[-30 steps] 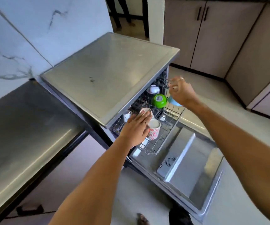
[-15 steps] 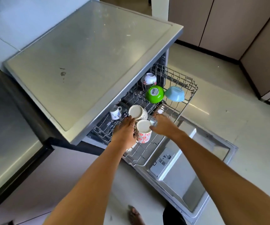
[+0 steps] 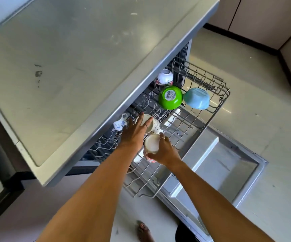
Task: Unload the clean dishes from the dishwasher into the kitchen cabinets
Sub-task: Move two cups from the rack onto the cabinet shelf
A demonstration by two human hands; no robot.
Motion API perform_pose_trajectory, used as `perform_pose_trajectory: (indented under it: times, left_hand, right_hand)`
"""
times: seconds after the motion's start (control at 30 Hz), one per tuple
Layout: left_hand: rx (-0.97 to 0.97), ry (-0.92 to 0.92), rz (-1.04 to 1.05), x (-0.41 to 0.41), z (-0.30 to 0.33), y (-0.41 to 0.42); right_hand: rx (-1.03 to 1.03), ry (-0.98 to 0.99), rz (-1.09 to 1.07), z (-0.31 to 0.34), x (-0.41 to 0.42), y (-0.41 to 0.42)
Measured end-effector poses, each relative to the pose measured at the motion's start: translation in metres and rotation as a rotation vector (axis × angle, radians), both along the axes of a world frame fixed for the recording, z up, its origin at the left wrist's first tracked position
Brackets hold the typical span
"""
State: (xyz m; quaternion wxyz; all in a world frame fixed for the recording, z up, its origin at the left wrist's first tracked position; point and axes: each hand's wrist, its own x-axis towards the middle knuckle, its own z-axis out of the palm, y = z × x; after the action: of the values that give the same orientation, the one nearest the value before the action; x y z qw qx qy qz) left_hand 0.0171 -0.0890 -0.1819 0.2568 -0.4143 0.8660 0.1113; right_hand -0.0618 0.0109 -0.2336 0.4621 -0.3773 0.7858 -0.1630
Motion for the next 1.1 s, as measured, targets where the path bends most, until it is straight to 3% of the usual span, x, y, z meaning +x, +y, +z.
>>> perform_pose_trajectory:
  times: [0.2,0.37,0.47,0.87,1.1]
  left_hand:
    - [0.016,0.058,-0.047,-0.015,-0.019,-0.017]
    - [0.085,0.203,0.099,-0.015,-0.035,-0.018]
    - [0.021,0.189,0.101,-0.017,-0.027,-0.015]
    - [-0.081,0.160,0.127,-0.018,0.068,0.013]
    - [-0.152,0.234,-0.009,0.006,0.112,0.072]
  right_hand:
    - [-0.105,-0.025,-0.108,-0.015,0.009,0.003]
    - [-0.174,-0.051,-0.156,-0.017,0.007,0.004]
    - [-0.198,-0.063,-0.190,-0.010,0.006,0.009]
    - [-0.400,-0.045,-0.325,0.059,-0.018,0.044]
    - [-0.517,0.099,-0.386,0.099,-0.031,0.087]
